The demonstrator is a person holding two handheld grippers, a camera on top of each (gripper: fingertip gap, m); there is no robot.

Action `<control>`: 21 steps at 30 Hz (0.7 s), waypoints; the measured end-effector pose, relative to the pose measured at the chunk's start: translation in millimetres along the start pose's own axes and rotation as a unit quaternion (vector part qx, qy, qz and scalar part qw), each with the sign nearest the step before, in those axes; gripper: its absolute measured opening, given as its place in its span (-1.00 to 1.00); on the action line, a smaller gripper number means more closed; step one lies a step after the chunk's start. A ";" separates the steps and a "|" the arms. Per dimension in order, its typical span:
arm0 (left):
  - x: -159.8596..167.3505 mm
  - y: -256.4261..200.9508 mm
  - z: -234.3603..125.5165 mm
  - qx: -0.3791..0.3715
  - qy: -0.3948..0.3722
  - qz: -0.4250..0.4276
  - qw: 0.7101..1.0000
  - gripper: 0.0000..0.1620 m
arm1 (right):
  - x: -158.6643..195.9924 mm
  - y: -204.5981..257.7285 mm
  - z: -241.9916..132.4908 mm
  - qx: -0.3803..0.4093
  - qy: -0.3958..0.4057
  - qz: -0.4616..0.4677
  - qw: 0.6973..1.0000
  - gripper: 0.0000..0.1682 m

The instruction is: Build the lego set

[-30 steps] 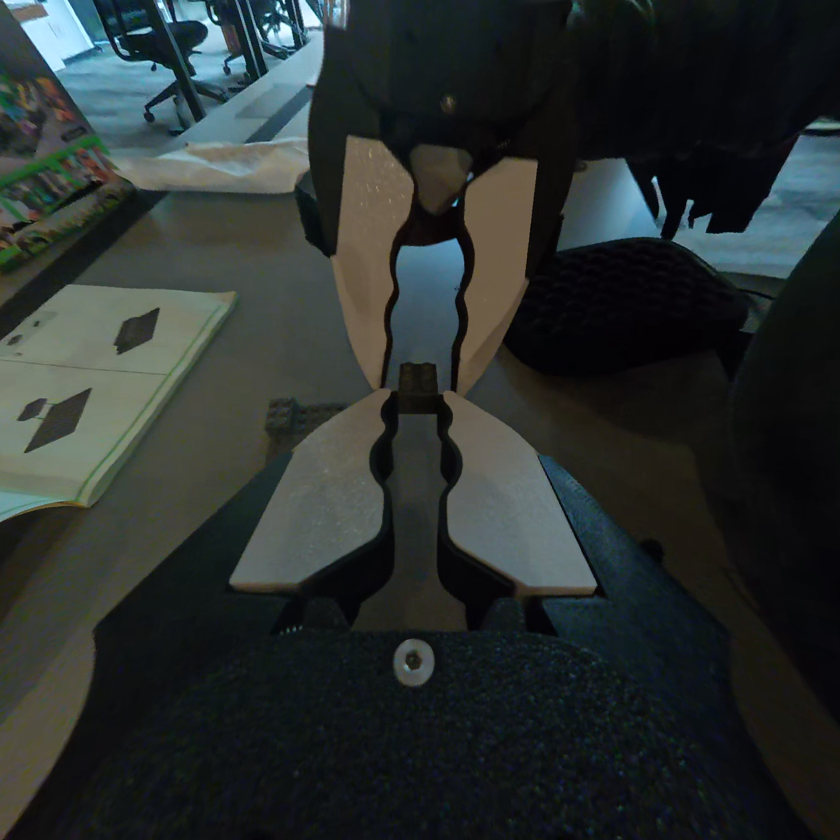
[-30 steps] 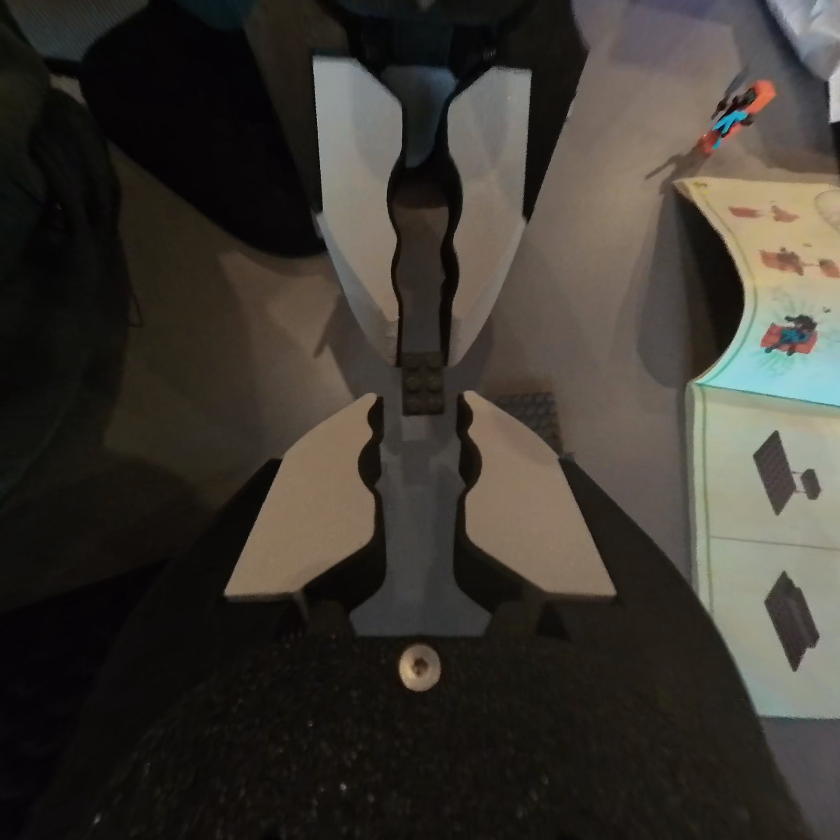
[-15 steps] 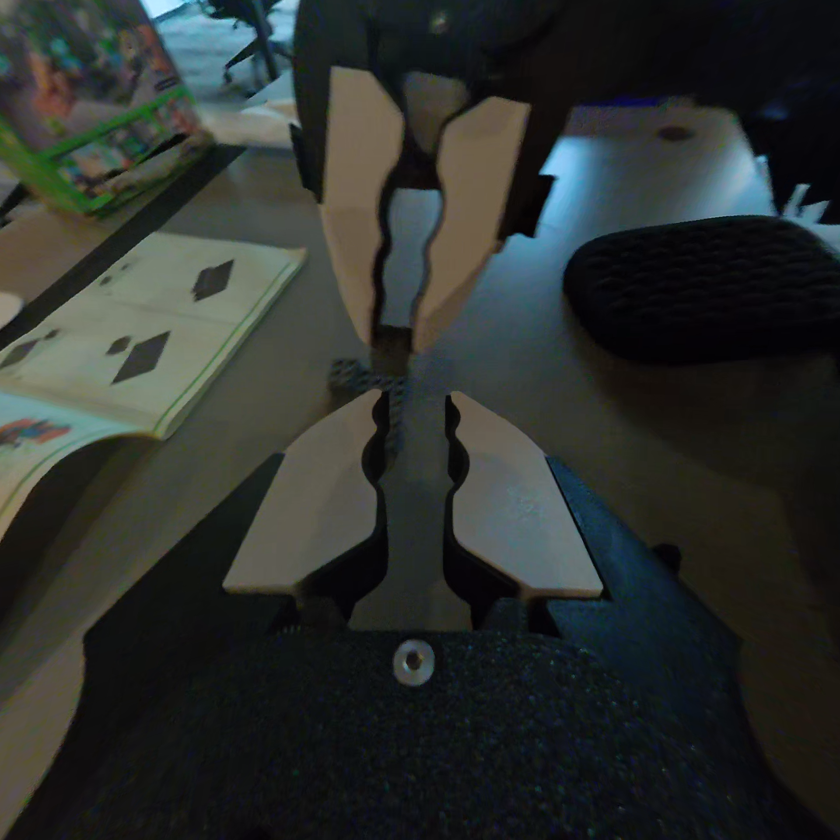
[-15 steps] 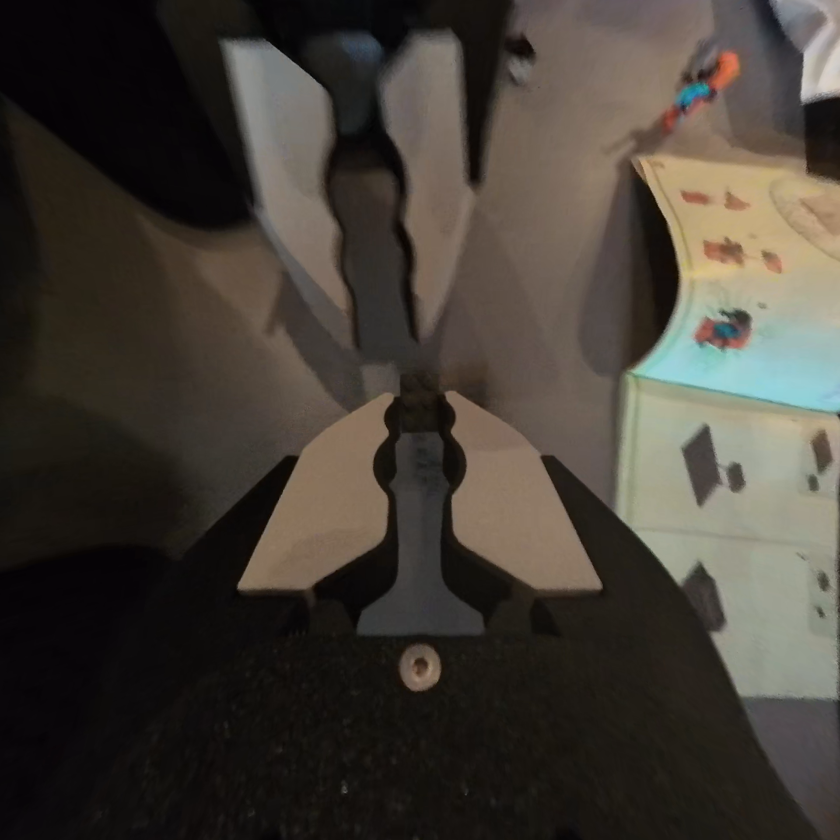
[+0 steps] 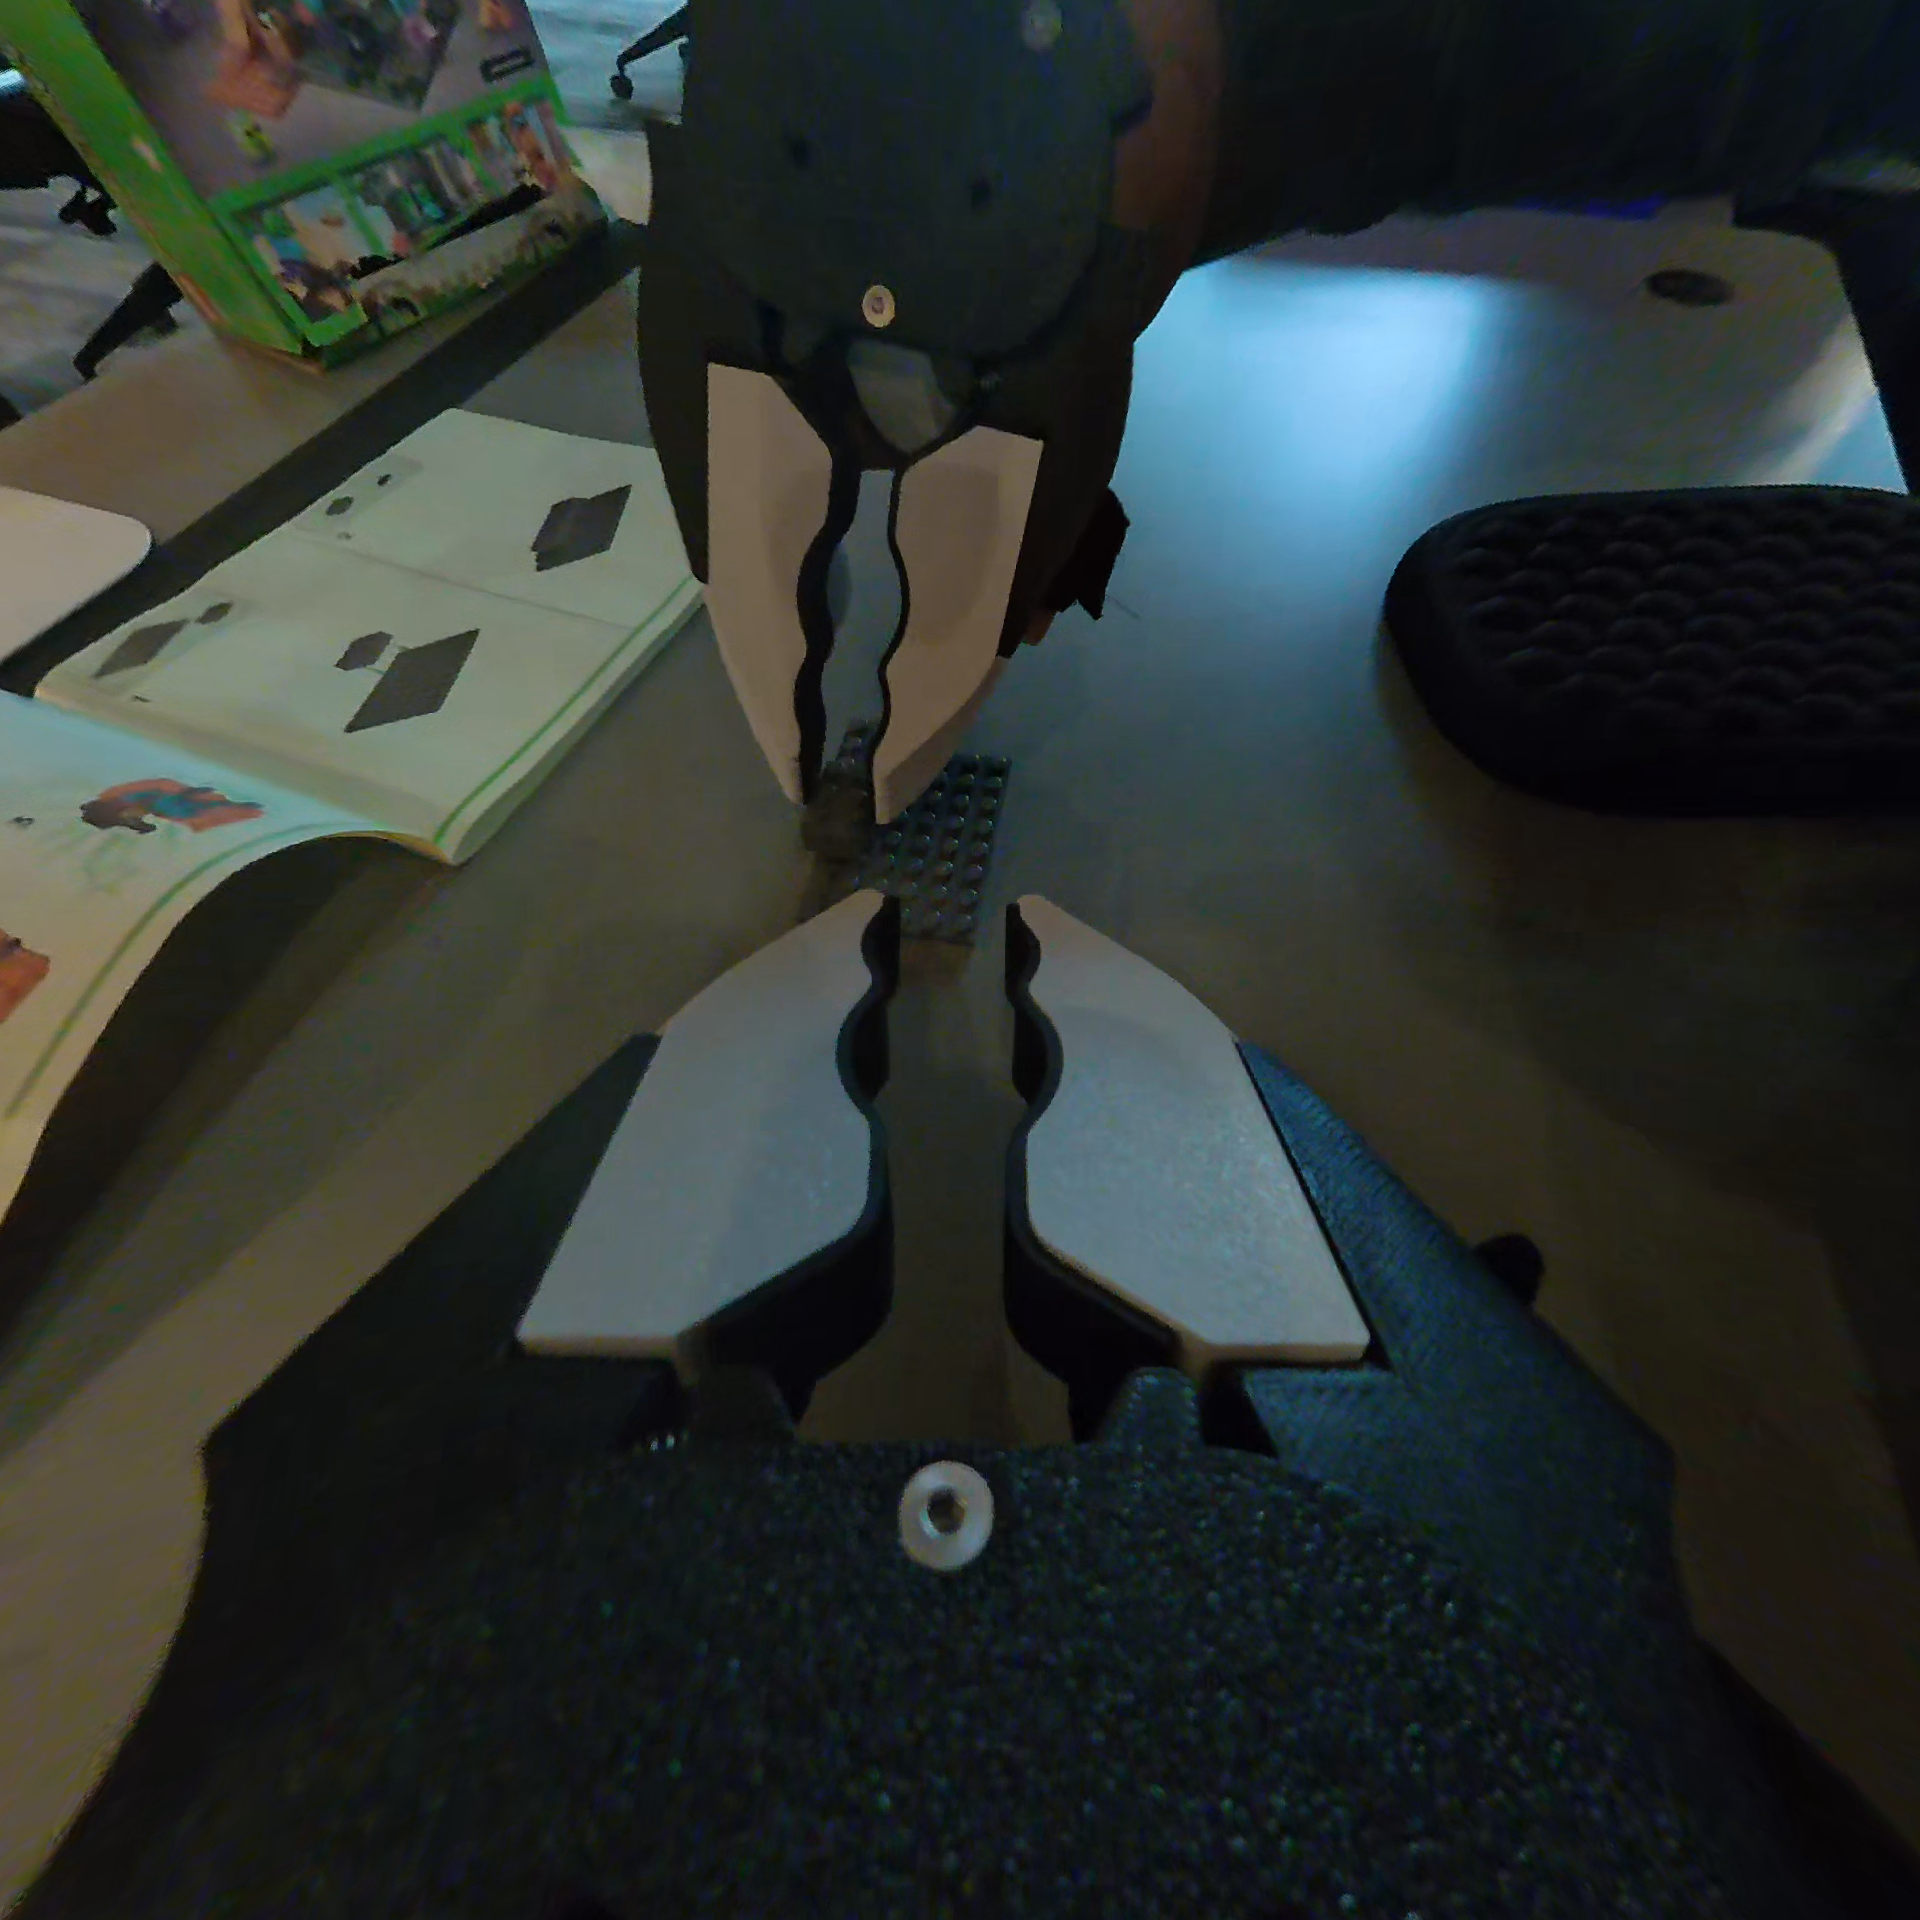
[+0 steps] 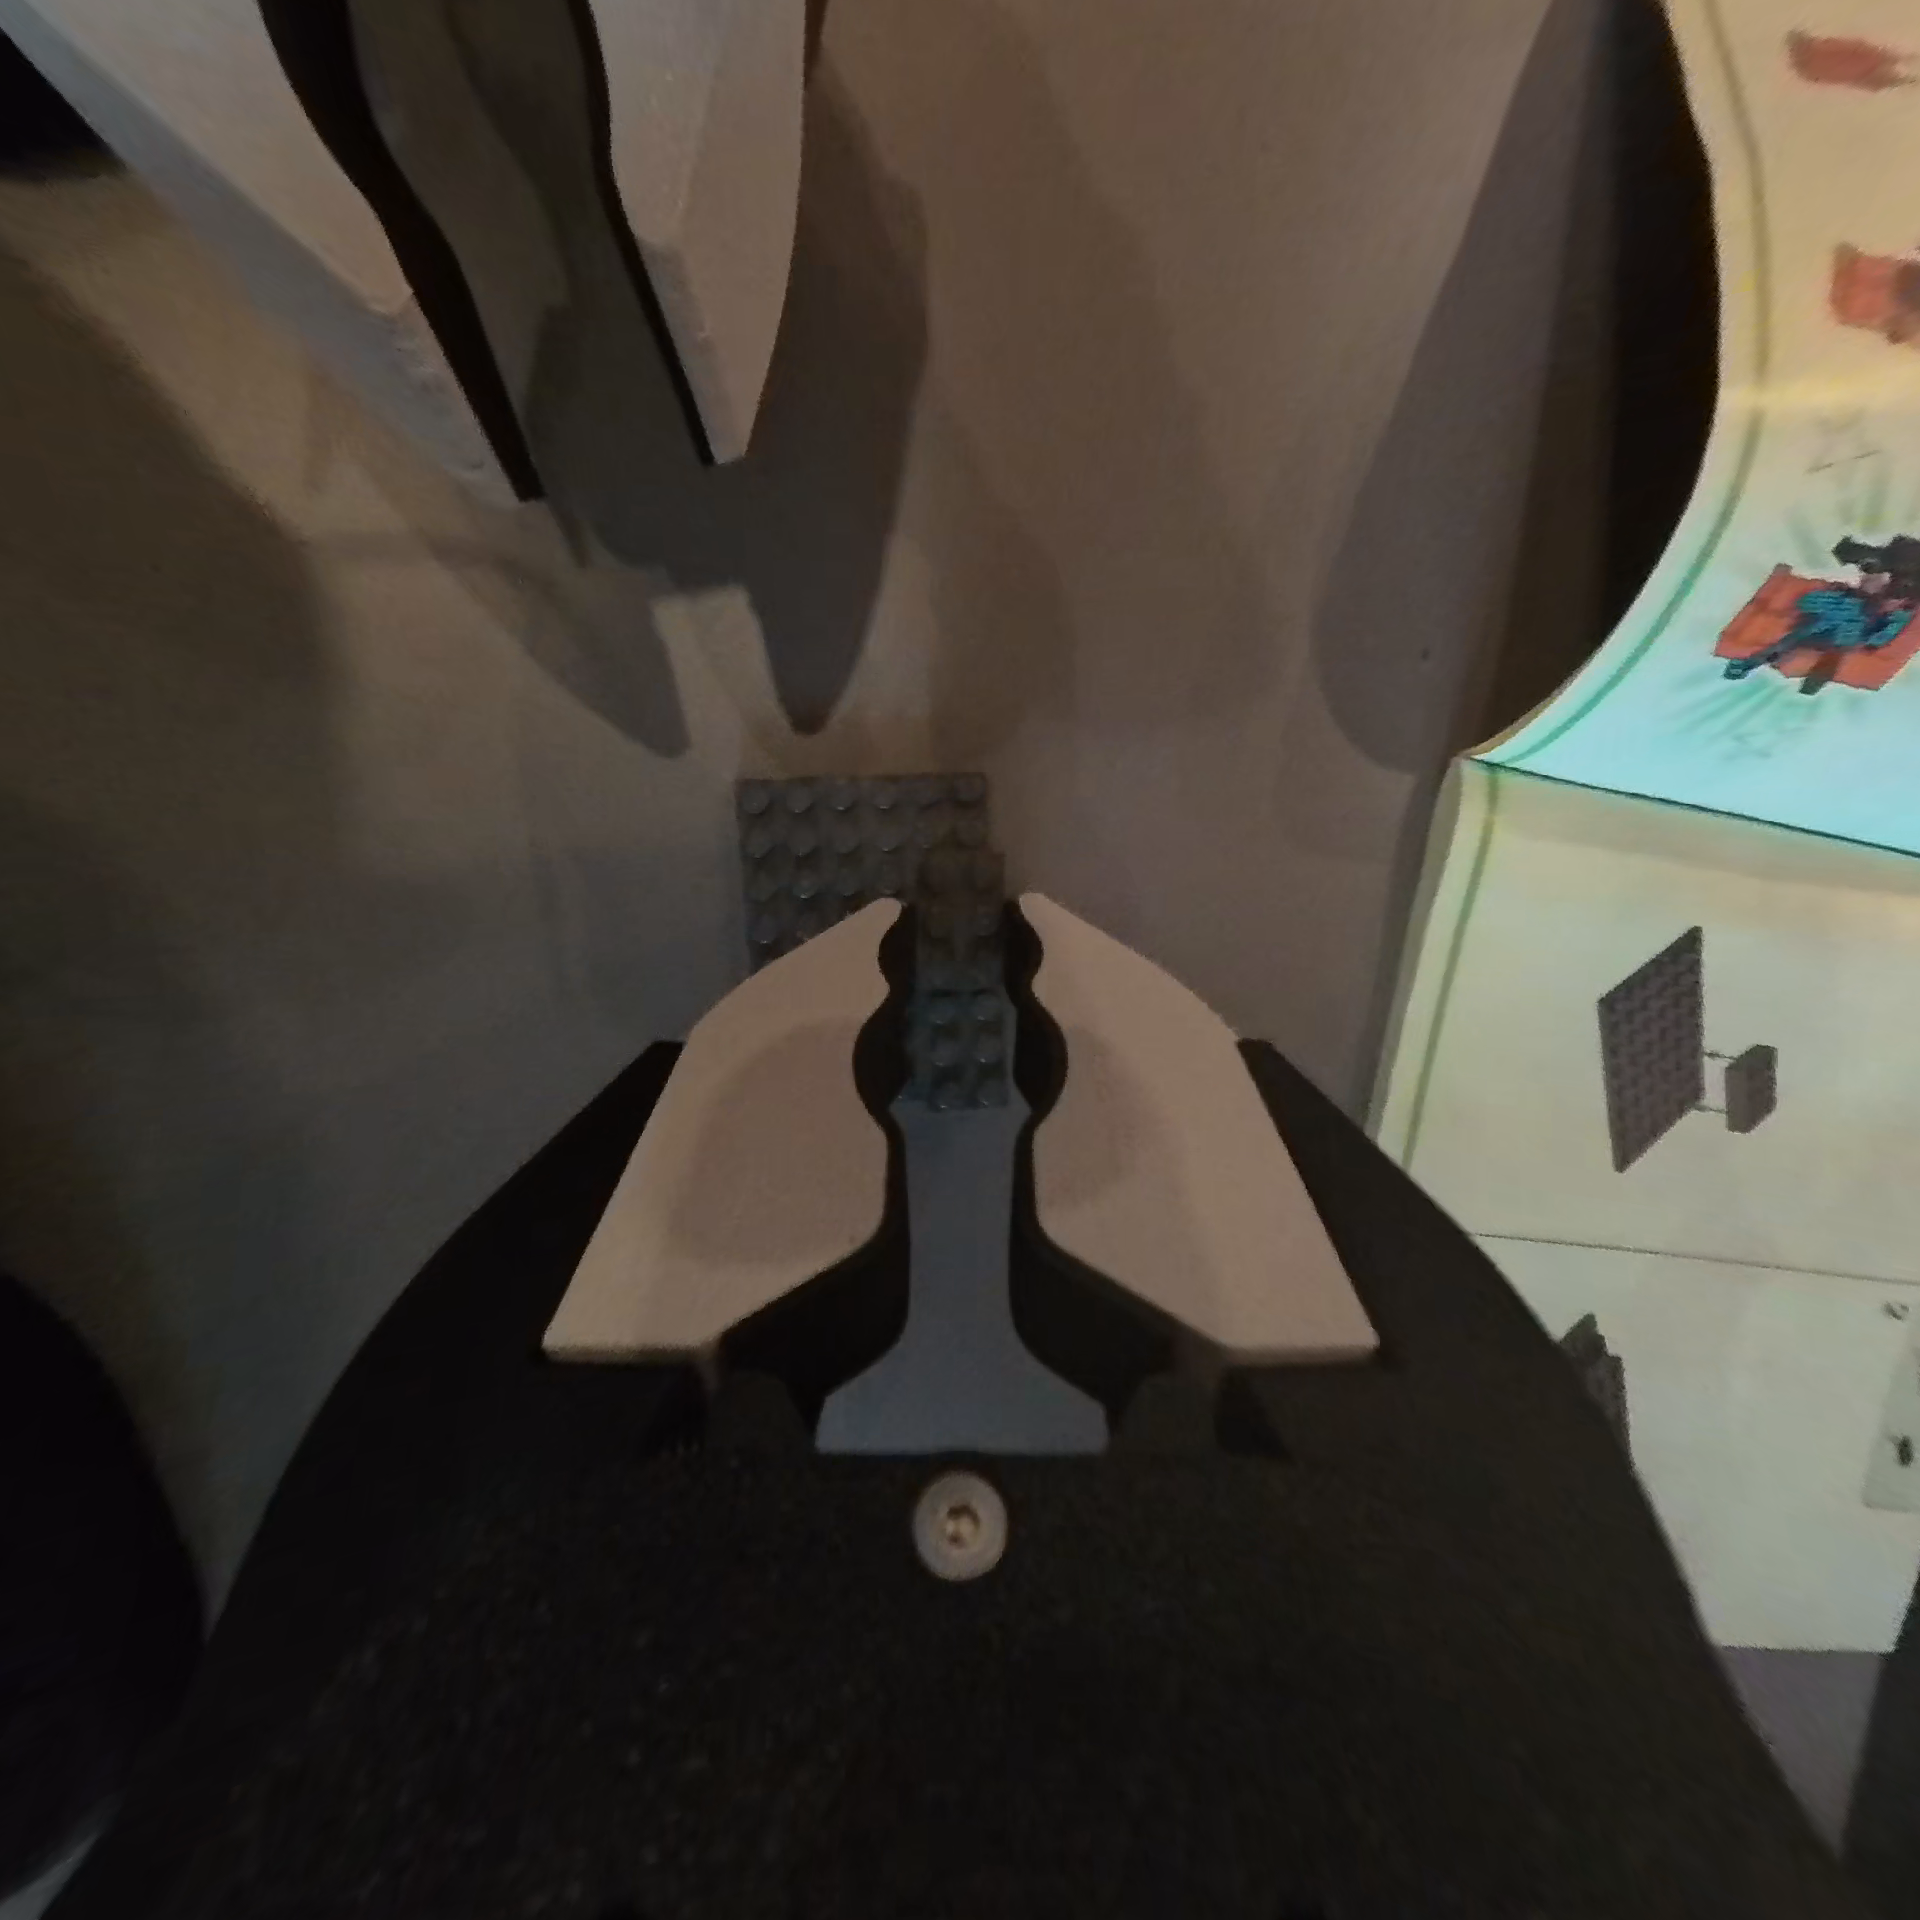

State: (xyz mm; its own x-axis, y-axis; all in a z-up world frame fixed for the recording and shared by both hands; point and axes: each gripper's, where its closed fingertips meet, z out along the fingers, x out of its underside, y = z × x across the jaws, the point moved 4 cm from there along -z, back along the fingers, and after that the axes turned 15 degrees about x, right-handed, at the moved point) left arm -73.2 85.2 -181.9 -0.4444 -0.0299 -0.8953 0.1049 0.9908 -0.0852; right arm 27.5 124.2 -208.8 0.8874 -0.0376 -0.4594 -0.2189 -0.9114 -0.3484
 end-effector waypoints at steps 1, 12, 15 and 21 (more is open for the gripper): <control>0.0 -0.2 0.1 0.002 -0.001 0.000 1.000 -0.76 | 0.3 -0.1 0.1 0.000 0.000 0.001 1.000 -0.81; 2.0 -2.0 0.8 0.009 0.002 -0.002 1.000 -0.76 | 4.3 -0.1 1.7 0.003 0.006 0.006 1.000 -0.81; 2.6 -1.7 0.7 0.010 0.002 -0.003 1.000 -0.77 | 5.6 0.1 -1.3 0.006 0.005 0.010 1.000 -0.77; 4.1 -2.5 2.1 0.015 0.005 -0.005 1.000 -0.77 | 6.6 -1.1 -10.9 0.010 -0.007 0.024 1.000 -0.73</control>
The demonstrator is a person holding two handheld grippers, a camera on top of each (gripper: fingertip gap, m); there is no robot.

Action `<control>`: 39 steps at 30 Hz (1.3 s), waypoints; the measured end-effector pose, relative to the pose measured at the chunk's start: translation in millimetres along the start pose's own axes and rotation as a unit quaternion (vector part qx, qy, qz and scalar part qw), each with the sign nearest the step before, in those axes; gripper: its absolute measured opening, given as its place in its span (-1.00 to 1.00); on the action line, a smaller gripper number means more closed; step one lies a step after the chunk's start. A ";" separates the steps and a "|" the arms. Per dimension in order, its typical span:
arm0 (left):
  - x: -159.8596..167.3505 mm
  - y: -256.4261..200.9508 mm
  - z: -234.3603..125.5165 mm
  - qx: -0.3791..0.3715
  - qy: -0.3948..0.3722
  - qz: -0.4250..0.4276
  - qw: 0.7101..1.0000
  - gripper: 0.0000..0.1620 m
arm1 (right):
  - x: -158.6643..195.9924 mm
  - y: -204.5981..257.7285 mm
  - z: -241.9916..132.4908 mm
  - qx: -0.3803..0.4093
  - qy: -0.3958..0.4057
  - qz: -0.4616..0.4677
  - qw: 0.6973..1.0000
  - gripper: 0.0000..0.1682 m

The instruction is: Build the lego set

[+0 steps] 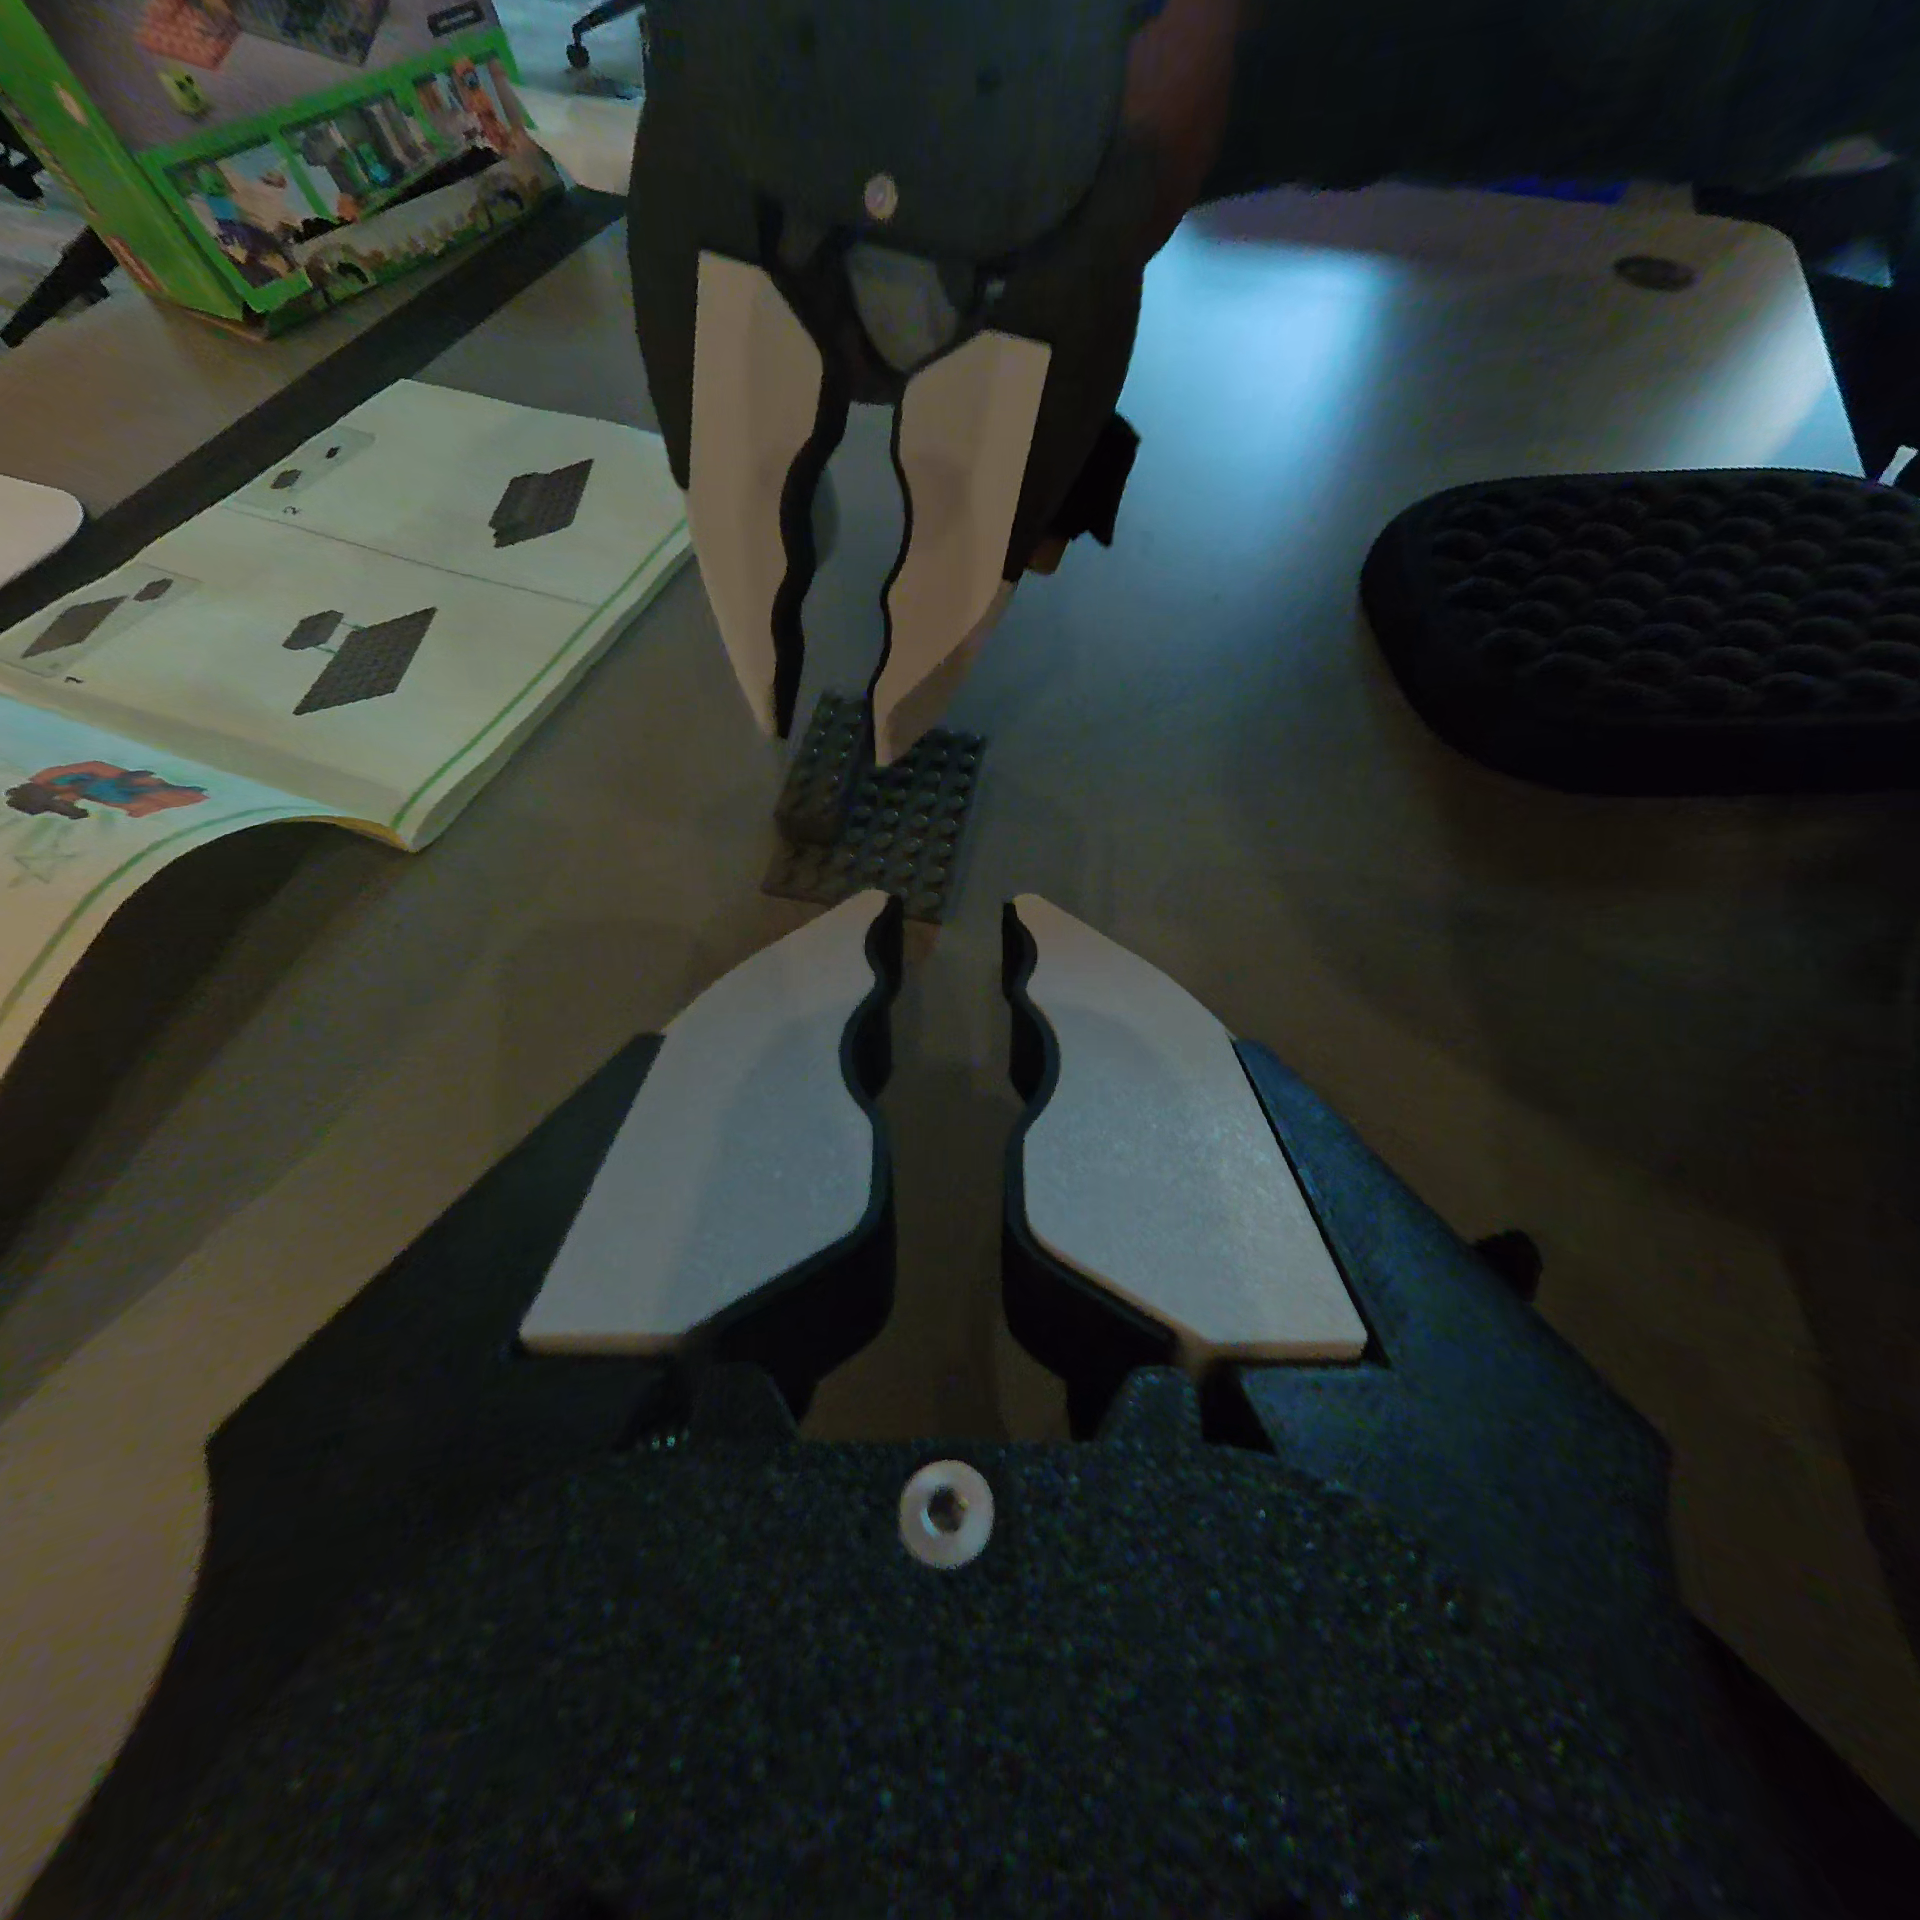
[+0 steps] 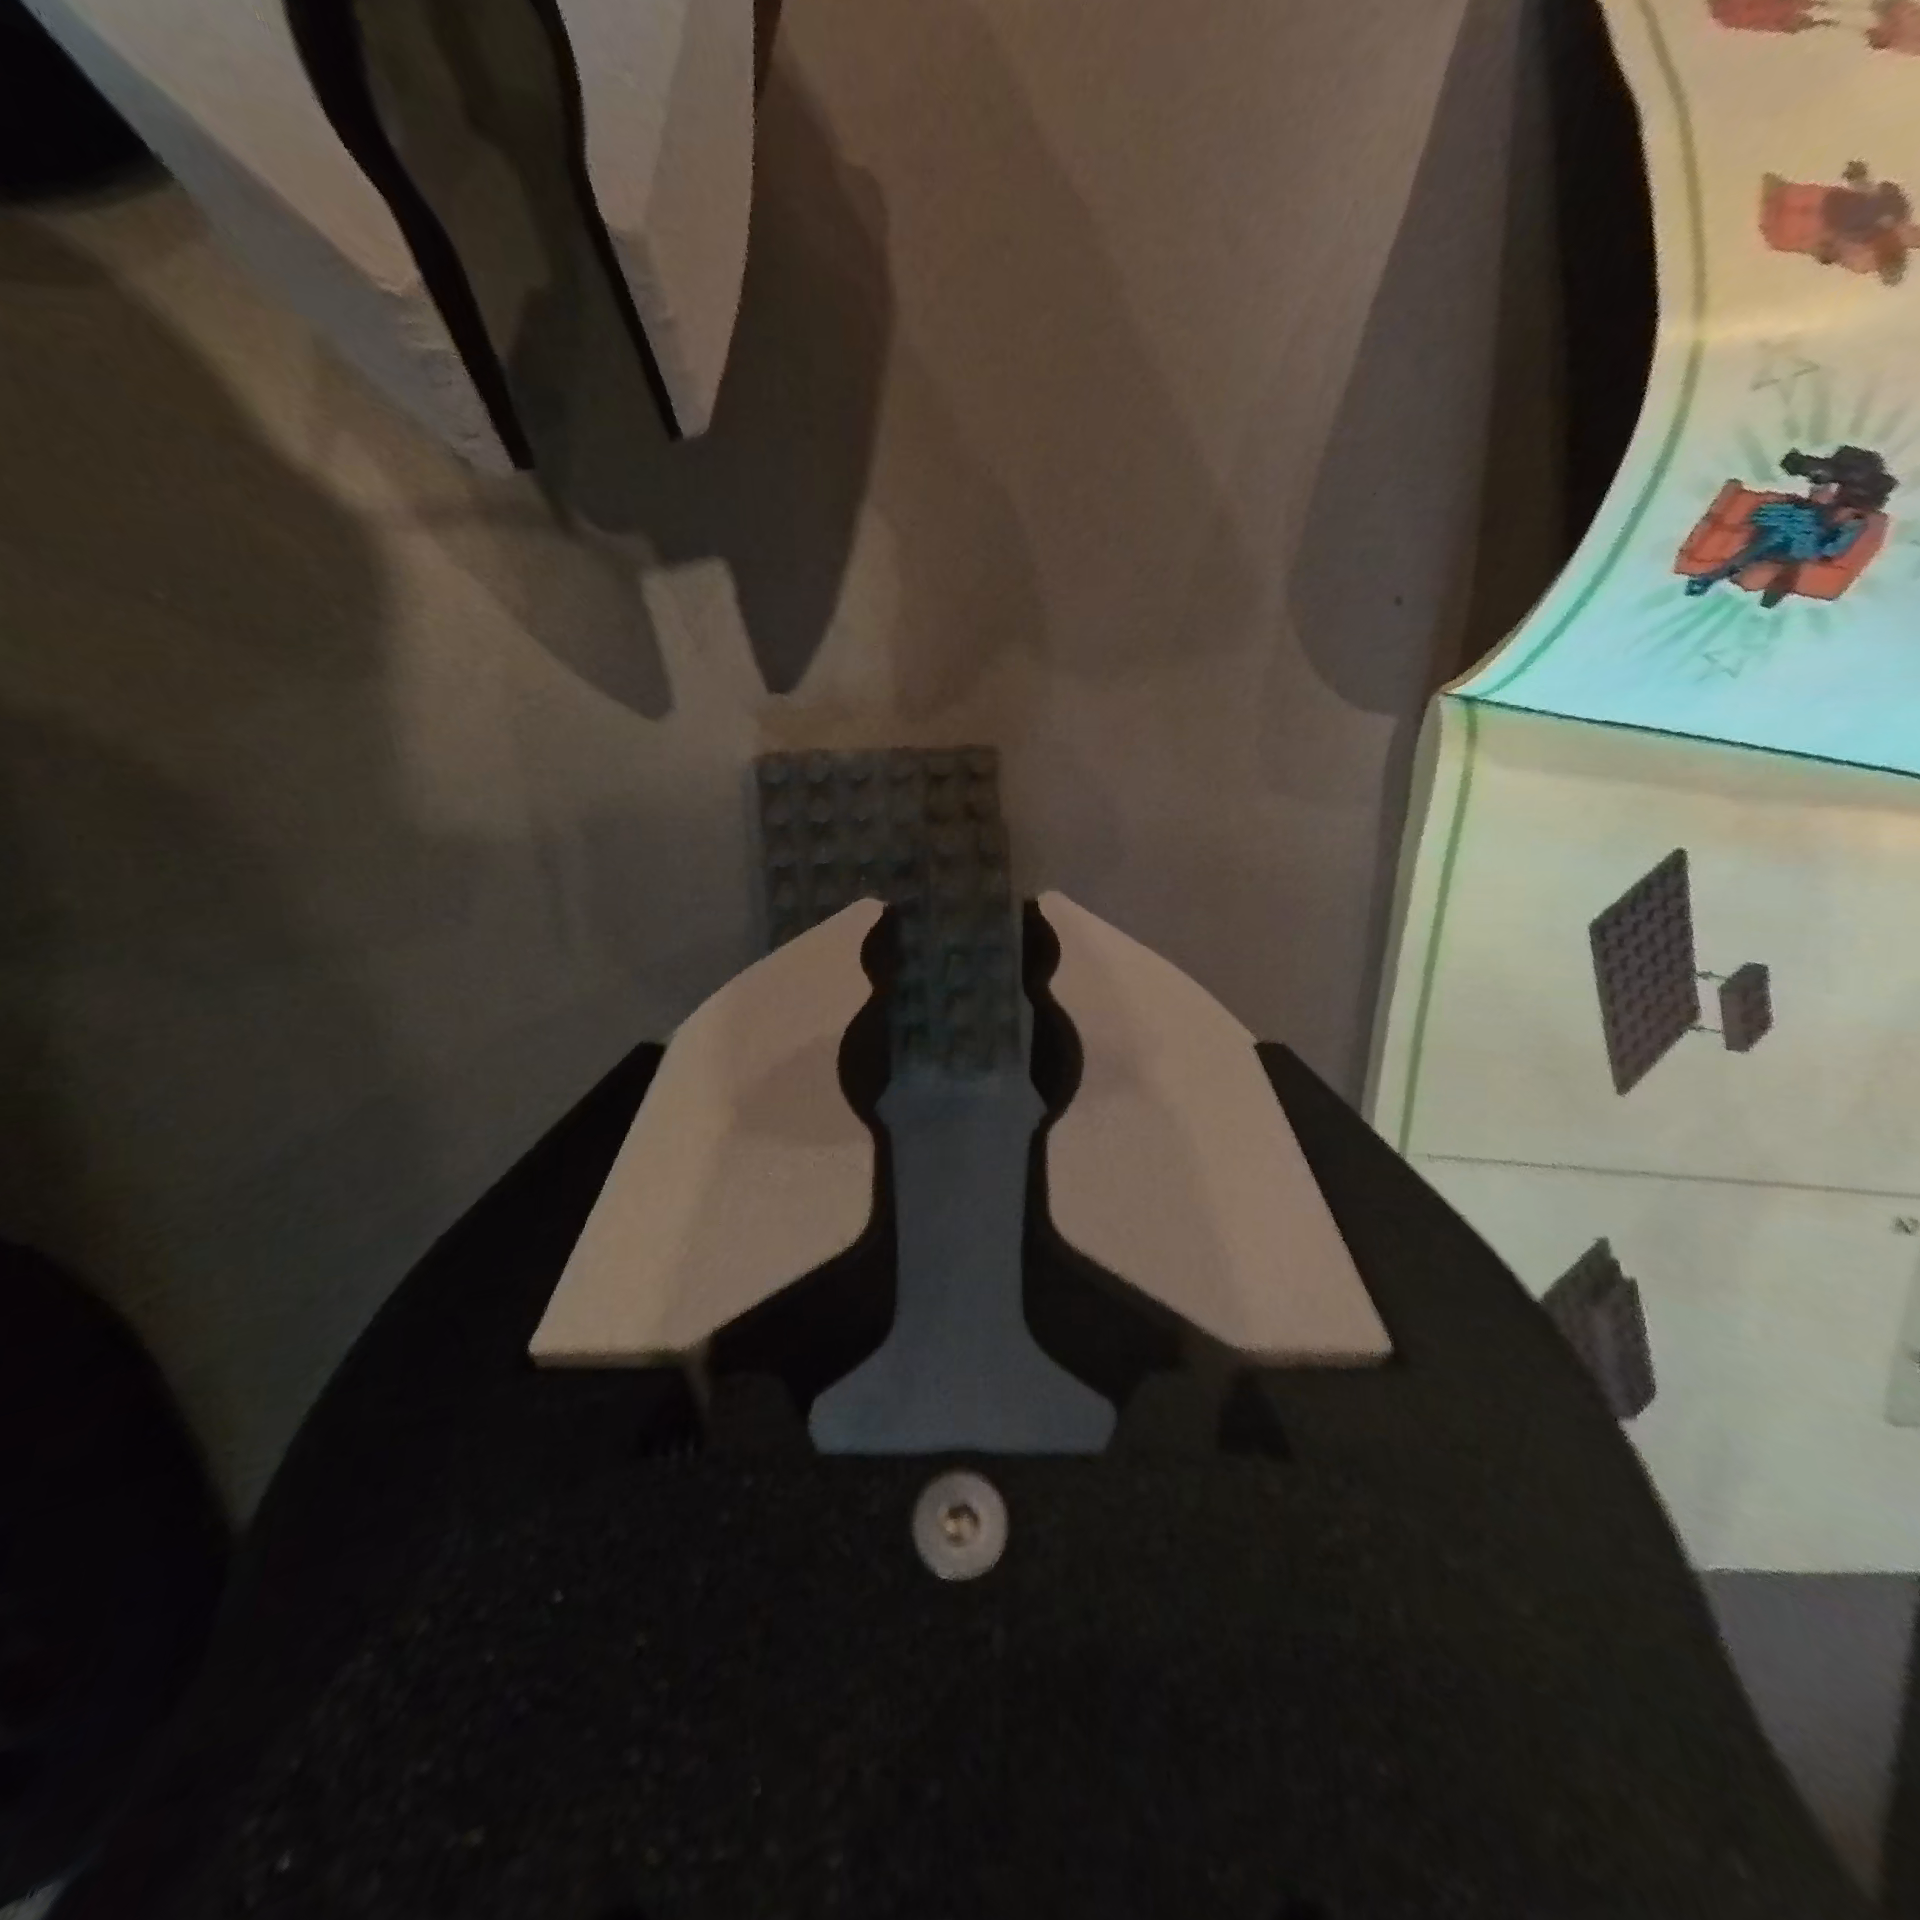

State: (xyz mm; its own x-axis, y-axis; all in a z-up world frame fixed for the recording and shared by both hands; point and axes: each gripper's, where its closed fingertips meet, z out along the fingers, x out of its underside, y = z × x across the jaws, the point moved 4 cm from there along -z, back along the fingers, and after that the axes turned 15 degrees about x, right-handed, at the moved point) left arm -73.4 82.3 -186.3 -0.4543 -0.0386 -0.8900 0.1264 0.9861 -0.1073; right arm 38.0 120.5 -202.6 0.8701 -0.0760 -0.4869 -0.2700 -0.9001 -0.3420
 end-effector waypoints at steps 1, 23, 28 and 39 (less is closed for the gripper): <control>0.1 -0.2 0.2 0.000 0.001 0.001 1.000 -0.77 | 0.1 0.0 -1.4 -0.003 0.000 0.002 1.000 -0.73; 2.9 -0.8 2.0 0.004 0.008 -0.002 1.000 -0.78 | 21.5 4.4 -7.6 -0.031 -0.021 0.073 0.997 -0.41; 4.1 -2.0 4.9 0.006 0.014 0.000 1.000 -0.79 | 30.9 12.1 3.5 -0.012 -0.034 0.081 0.996 -0.24; 6.0 0.4 4.7 0.004 0.014 -0.007 1.000 -0.79 | 29.2 9.7 9.0 -0.034 -0.072 0.085 0.993 -0.38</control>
State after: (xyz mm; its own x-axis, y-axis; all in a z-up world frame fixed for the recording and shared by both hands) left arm -71.9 81.7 -193.7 -0.4797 -0.0474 -0.8761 0.1274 0.9842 -0.1230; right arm 57.0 113.4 -227.4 0.7447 -0.1723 -0.6448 -0.3755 -0.9068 -0.1914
